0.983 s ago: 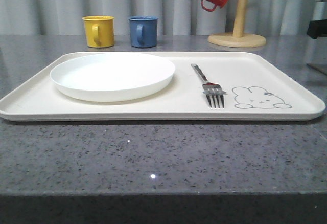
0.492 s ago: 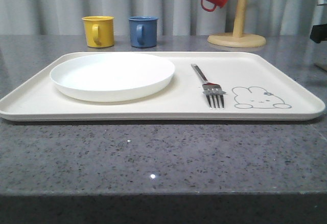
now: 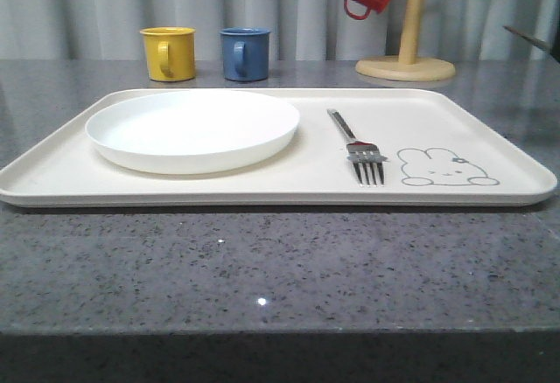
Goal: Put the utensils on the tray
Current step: 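Grasp the chopsticks and place them on the tray beside the fork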
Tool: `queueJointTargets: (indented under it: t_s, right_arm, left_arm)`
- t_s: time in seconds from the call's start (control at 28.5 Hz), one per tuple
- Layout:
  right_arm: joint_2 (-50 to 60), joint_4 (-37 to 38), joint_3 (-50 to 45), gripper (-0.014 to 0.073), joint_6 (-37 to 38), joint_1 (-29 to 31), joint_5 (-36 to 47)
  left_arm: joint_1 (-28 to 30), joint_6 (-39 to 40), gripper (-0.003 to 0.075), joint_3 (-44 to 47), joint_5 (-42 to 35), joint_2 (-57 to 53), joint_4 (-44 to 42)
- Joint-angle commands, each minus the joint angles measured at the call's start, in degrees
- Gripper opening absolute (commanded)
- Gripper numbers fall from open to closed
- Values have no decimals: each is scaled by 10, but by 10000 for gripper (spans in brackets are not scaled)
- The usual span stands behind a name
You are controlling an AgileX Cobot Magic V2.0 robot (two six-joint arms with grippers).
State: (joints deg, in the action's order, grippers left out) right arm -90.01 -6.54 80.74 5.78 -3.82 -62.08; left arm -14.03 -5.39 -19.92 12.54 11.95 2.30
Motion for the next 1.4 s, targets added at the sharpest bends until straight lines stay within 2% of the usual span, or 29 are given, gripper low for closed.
queueJointTargets:
  t_s: [0.0,0.11,0.28,0.56,0.98,1.12,1.37]
  right_arm:
    - [19,-20,37,15,25,-48,10]
    - [-2,-20,50,15,54,-101,13]
    - [-49,-20,56,15,107,-149,25]
    - [-97,-21,56,15,135,-151,34]
    - [-115,-21,56,31,136,-152,19]
    - [-115,-21,56,102,136,-152,20]
    - [-110,-19,57,318,136,-150,20]
  left_arm:
    - [0,6,-18,-15,-49,5,5]
    - [0,6,-18,-15,-49,5,5]
    - [0,6,-18,-15,-49,5,5]
    - [0,6,-18,-15,-49,5,5]
    - [0,6,-18,-15,-49,5,5]
    - [0,6,-18,-15,-49,5,5]
    - [0,6,-18,-15,-49,5,5]
